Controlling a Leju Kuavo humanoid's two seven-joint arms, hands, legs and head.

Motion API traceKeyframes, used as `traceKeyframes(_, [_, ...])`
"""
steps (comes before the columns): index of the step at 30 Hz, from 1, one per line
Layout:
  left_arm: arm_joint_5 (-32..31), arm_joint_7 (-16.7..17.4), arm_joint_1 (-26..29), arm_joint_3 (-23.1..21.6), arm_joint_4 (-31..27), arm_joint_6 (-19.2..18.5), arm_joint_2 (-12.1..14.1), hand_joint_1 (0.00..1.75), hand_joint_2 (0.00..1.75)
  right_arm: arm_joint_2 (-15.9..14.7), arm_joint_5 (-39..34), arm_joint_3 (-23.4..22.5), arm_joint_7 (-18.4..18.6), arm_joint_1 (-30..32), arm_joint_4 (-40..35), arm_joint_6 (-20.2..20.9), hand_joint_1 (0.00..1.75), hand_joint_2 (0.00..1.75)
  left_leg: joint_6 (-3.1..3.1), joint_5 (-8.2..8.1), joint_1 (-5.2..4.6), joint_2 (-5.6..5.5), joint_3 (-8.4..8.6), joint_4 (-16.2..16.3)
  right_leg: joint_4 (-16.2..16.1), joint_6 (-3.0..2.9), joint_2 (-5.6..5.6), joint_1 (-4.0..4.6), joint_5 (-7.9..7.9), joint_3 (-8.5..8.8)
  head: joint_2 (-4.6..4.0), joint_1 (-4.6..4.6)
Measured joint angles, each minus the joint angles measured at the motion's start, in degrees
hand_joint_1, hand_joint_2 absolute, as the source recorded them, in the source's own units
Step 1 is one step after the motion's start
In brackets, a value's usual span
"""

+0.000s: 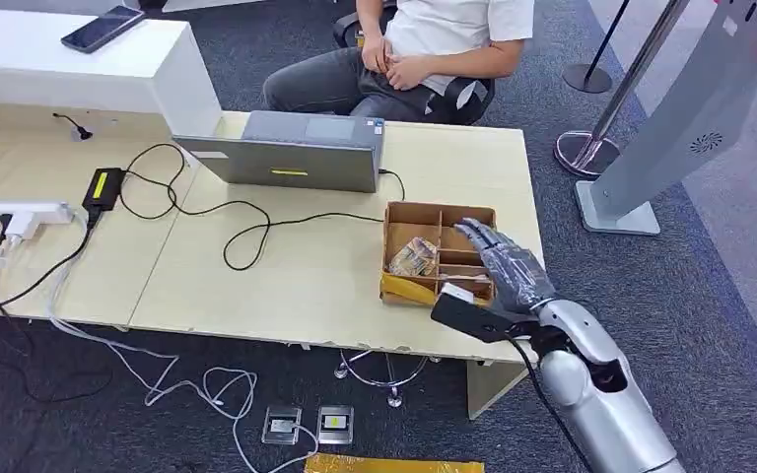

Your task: Pass the card to the sensor for recognition and then transmit it.

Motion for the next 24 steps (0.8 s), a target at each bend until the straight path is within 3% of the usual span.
traceKeyframes(10, [0.0,0.0,0.0,0.0,0.0,0.0,0.0,0.00,1.75,0.4,0.4,0.7,0.0,-0.1,1.3,-0.3,0.00,1.75,0.00,0.00,0.01,0.00,0.00,0.0,0.0,0.00,0.01,0.01,0.00,0.00,0.00,0.00])
traceKeyframes(24, [-0.2,0.0,-0.1,0.0,0.0,-0.5,-0.1,0.00,1.75,4.6,4.8,0.9,-0.8,-3.1,9.2,-8.4,0.00,1.75,0.00,0.00,0.01,0.01,0.00,0.0,0.0,0.00,0.01,0.01,0.00,-0.01,0.00,0.00])
